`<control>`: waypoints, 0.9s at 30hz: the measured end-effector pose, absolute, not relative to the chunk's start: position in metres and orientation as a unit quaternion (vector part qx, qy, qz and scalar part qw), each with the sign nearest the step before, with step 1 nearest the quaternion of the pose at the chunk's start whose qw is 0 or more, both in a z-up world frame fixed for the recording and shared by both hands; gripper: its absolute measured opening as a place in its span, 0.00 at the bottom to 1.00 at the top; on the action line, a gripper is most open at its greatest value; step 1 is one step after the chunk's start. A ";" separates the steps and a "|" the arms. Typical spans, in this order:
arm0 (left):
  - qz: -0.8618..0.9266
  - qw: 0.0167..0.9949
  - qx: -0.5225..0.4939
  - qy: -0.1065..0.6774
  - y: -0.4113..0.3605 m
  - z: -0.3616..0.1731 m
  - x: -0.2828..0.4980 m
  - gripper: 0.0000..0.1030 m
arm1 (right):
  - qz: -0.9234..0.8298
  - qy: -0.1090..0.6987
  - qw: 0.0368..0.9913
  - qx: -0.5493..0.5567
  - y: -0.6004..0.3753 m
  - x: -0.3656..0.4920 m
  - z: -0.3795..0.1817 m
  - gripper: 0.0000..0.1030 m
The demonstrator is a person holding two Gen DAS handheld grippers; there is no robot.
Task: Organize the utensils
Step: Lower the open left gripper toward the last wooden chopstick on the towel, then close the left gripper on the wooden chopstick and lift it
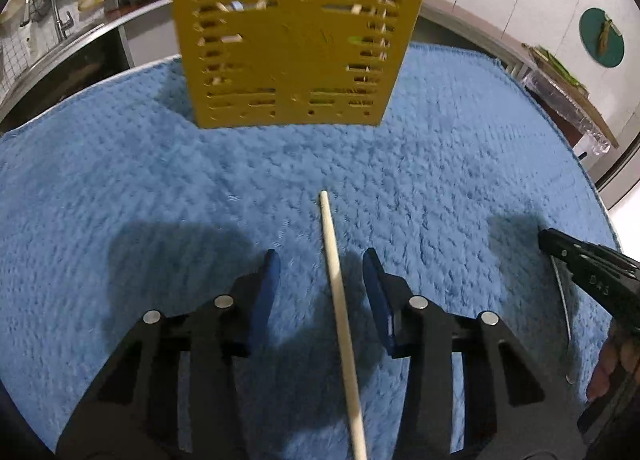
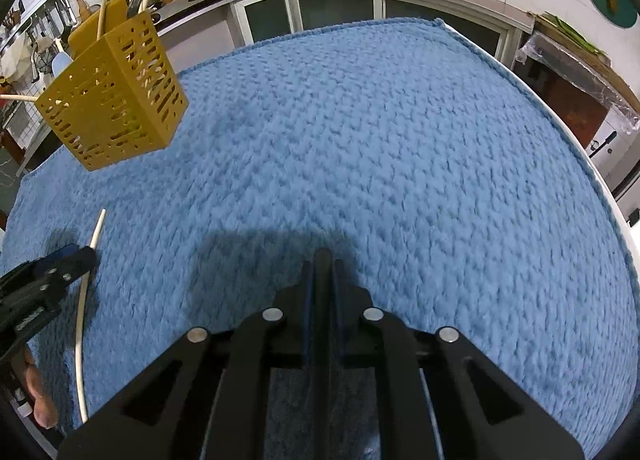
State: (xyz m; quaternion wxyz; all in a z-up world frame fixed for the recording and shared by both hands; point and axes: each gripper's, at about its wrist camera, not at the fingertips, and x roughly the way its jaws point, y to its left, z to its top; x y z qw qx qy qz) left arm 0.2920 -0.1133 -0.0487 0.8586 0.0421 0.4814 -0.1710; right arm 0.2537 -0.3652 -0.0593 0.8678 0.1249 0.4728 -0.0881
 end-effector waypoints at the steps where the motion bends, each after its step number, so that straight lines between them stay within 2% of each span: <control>1: -0.168 0.860 0.046 0.480 -0.116 -0.049 0.294 0.37 | -0.087 0.473 0.868 0.124 -0.364 0.255 -0.059 0.09; 3: -0.163 0.859 0.055 0.483 -0.122 -0.050 0.299 0.28 | -0.084 0.472 0.869 0.124 -0.365 0.256 -0.058 0.09; 4: -0.160 0.858 0.058 0.485 -0.124 -0.050 0.302 0.17 | -0.083 0.472 0.869 0.125 -0.366 0.257 -0.058 0.09; 5: -0.161 0.855 0.056 0.490 -0.125 -0.050 0.305 0.12 | -0.081 0.471 0.869 0.126 -0.366 0.258 -0.057 0.09; 8: -0.164 0.849 0.044 0.500 -0.123 -0.048 0.312 0.06 | -0.076 0.466 0.872 0.129 -0.367 0.260 -0.054 0.09; 16: -0.172 0.860 0.010 0.480 -0.106 -0.039 0.301 0.05 | -0.049 0.426 0.893 0.136 -0.360 0.256 -0.034 0.09; 27: -0.163 0.904 0.000 0.396 -0.079 0.017 0.268 0.05 | 0.005 0.355 0.925 0.138 -0.342 0.246 0.000 0.09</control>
